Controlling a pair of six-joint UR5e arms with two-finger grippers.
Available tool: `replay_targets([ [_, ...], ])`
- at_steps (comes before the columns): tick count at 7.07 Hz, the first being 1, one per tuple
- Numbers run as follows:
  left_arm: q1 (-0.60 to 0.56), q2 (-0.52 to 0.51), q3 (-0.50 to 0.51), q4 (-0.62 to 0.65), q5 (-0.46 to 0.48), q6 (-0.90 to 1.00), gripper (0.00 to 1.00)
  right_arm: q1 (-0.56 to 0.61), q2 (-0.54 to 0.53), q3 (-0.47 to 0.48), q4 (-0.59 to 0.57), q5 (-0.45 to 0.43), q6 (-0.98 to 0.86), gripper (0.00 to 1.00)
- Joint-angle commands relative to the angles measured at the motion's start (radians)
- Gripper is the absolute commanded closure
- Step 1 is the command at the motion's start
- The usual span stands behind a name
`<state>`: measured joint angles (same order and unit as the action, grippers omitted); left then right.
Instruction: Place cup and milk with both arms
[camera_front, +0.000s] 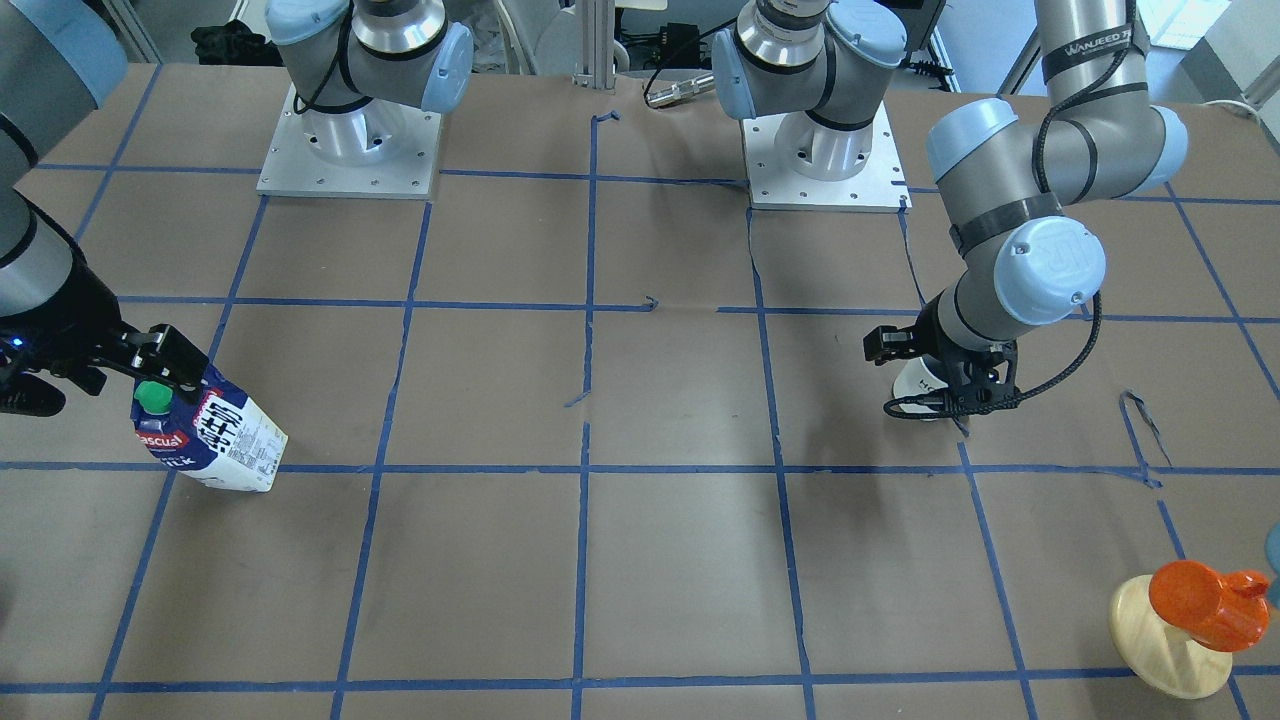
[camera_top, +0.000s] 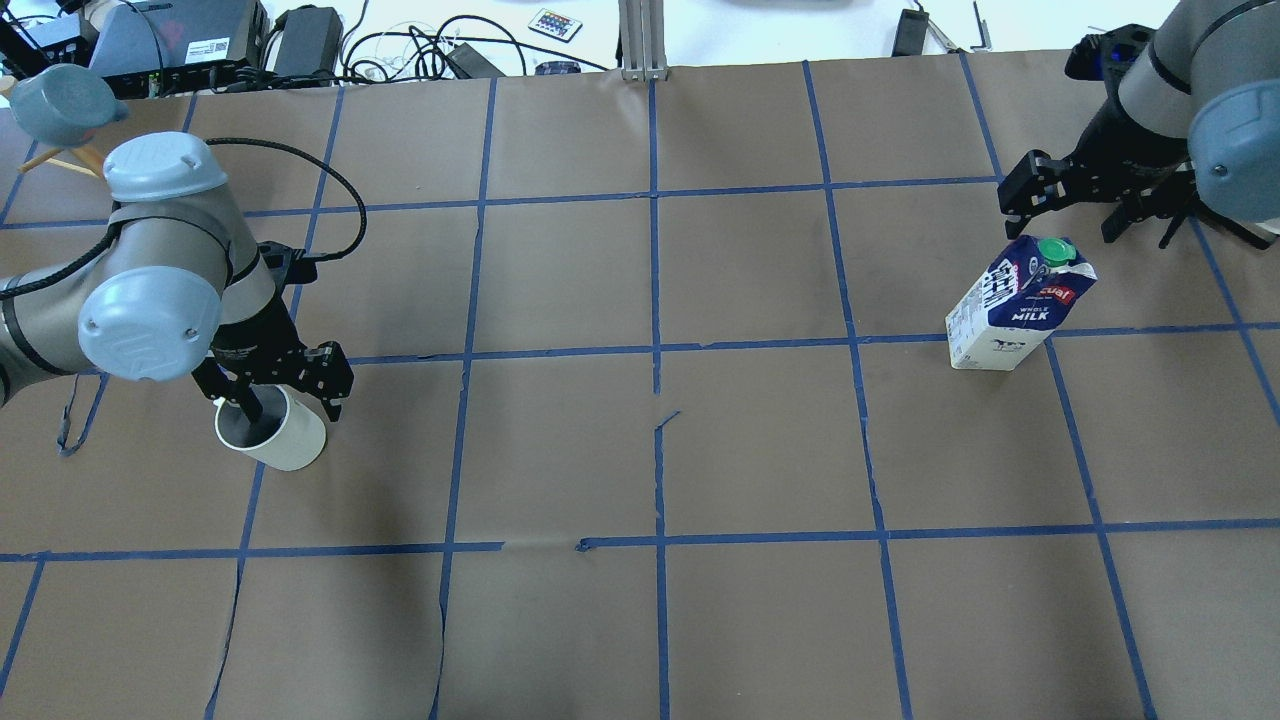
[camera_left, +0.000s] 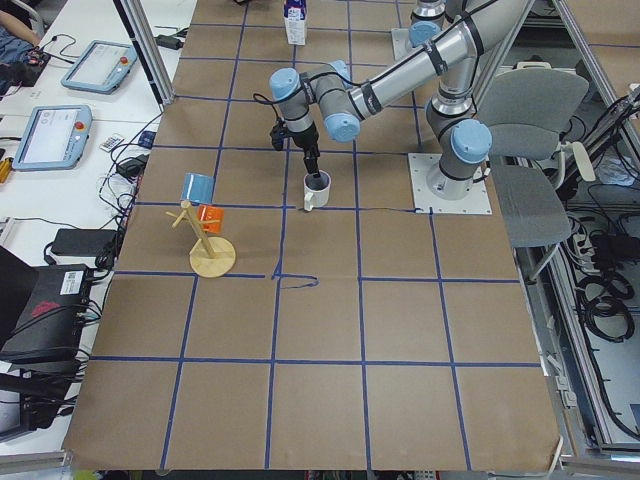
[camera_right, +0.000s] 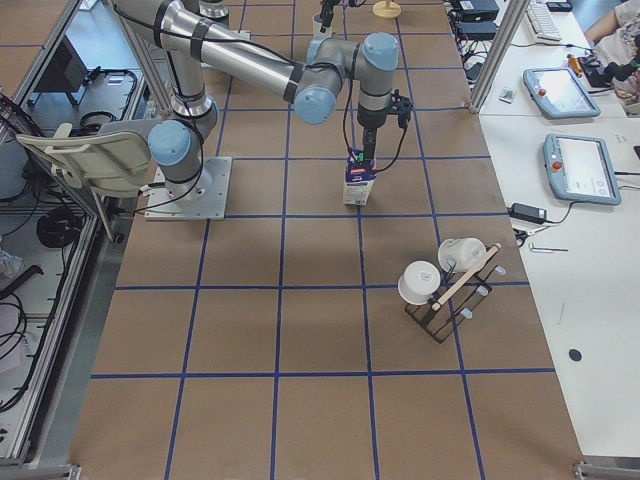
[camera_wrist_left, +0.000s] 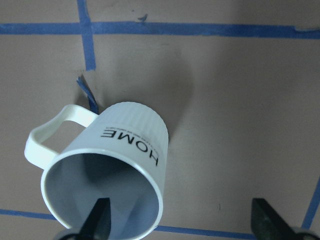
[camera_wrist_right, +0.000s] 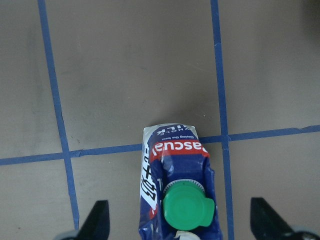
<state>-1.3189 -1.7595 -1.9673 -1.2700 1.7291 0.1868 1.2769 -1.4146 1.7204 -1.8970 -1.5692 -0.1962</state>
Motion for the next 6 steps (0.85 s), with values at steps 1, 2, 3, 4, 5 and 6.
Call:
replay_targets([
  [1,0.015,-0.005,-0.016,0.001,0.004,0.049,1.0,-0.025,0.013,0.031,-0.007,-0.002,-0.02,0.0],
  [2,0.015,-0.006,-0.015,0.001,0.006,0.074,1.0,-0.028,0.014,0.037,-0.029,0.001,-0.023,0.0],
  [3,0.015,-0.006,-0.009,0.01,0.001,0.076,1.0,-0.028,0.019,0.047,-0.027,0.003,-0.023,0.0],
  [4,0.014,0.003,-0.004,0.017,0.0,0.071,1.0,-0.028,0.019,0.074,-0.03,0.001,-0.032,0.0],
  [5,-0.002,0.009,0.011,0.018,-0.009,0.062,1.0,-0.028,0.023,0.083,-0.059,0.001,-0.064,0.0],
  [6,-0.015,0.017,0.046,0.005,-0.028,0.056,1.0,-0.028,0.023,0.082,-0.059,0.003,-0.065,0.03],
])
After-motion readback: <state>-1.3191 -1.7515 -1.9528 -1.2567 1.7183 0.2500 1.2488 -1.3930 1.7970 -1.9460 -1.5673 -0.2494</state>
